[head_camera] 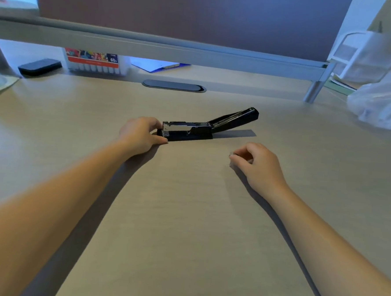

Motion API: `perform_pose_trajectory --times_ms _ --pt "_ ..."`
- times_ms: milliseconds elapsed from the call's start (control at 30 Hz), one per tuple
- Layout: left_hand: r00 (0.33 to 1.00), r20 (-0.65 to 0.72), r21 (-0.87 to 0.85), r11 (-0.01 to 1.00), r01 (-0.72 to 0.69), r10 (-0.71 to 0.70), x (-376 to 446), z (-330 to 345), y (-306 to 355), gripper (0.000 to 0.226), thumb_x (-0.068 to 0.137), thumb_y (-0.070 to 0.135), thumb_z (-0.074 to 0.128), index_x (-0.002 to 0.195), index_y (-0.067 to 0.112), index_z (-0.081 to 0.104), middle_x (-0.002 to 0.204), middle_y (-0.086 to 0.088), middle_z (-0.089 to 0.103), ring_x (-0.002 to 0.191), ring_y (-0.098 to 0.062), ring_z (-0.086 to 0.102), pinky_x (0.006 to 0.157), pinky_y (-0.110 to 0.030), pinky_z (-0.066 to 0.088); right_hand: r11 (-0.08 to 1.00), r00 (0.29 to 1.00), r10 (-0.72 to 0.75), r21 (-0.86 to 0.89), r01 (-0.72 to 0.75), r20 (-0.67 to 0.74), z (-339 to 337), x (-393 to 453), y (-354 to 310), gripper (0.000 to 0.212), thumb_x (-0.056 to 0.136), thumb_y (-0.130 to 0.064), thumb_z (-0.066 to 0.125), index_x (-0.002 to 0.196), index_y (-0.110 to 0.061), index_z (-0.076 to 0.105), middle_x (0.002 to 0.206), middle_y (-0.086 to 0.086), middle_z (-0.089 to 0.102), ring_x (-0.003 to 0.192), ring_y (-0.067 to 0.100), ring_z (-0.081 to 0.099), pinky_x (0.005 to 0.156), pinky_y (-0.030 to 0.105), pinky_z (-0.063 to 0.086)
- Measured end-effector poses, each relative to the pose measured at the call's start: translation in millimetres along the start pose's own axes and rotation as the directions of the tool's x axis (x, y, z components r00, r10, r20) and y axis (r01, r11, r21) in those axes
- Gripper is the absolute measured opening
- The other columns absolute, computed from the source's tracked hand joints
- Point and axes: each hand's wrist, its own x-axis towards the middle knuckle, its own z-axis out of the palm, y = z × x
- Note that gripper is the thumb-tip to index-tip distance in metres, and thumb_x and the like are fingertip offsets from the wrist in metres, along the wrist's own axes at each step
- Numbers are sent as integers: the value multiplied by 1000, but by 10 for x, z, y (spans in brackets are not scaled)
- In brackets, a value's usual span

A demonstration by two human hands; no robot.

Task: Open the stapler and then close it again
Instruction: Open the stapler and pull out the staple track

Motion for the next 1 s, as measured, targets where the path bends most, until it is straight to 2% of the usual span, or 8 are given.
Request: perform_pose_trajectory --times_ms 200,333,433,500,633,733,800,1000 --pt "999 35 95 995 -39 35 -548 -106 99 35 74 26 65 105 10 58 115 -16 60 108 -33 50 94 -48 44 975 995 -96 204 90 19 25 -187 -374 13 84 -15 55 92 -8 61 82 2 57 80 19 54 72 29 44" --pt "995 58 142 986 -83 76 -921 -176 132 37 75 27 64 107 10 57 115 -14 59 109 -30 49 95 -47 41 962 989 -142 244 125 51 56 -317 -565 21 86 -12 52 105 -7 56 89 4 56 87 21 54 80 32 46" --pt "991 75 158 980 -125 114 -1125 -207 113 39 74 28 65 107 9 58 115 -13 60 110 -30 49 96 -46 40 956 978 -205 221 192 38 74 -386 -672 26 86 -10 51 111 -7 53 94 1 54 89 15 51 79 18 39" --pt "988 80 161 976 -145 133 -1230 -212 101 39 73 29 65 107 10 58 116 -12 61 111 -29 49 97 -44 40 948 969 -244 219 231 33 91 -425 -735 25 85 -9 52 110 -7 53 93 0 54 87 14 51 75 14 38" --pt "983 86 149 973 -173 162 -1365 -192 85 39 74 30 64 108 11 58 118 -10 59 113 -27 47 99 -42 38 937 955 -292 215 276 46 133 -492 -807 17 83 -11 55 99 -6 60 87 0 57 84 14 54 75 18 41" --pt "982 74 136 974 -182 173 -1386 -178 78 39 74 28 64 108 11 57 121 -10 57 116 -27 45 100 -38 36 936 948 -316 177 303 48 176 -513 -782 12 81 -11 58 91 -6 64 81 -1 59 80 14 55 66 10 38" --pt "982 76 128 975 -183 175 -1380 -179 75 39 74 28 64 109 11 57 122 -10 57 117 -26 45 100 -37 36 937 944 -324 160 311 63 192 -515 -762 11 81 -11 59 89 -7 65 80 -1 61 79 13 56 67 4 38" --pt "980 90 139 972 -188 177 -1360 -180 63 40 75 31 63 111 15 56 125 -6 55 119 -23 43 100 -35 33 928 926 -360 142 343 114 212 -491 -740 13 79 -8 60 90 -4 67 91 14 71 79 16 58 73 17 42"
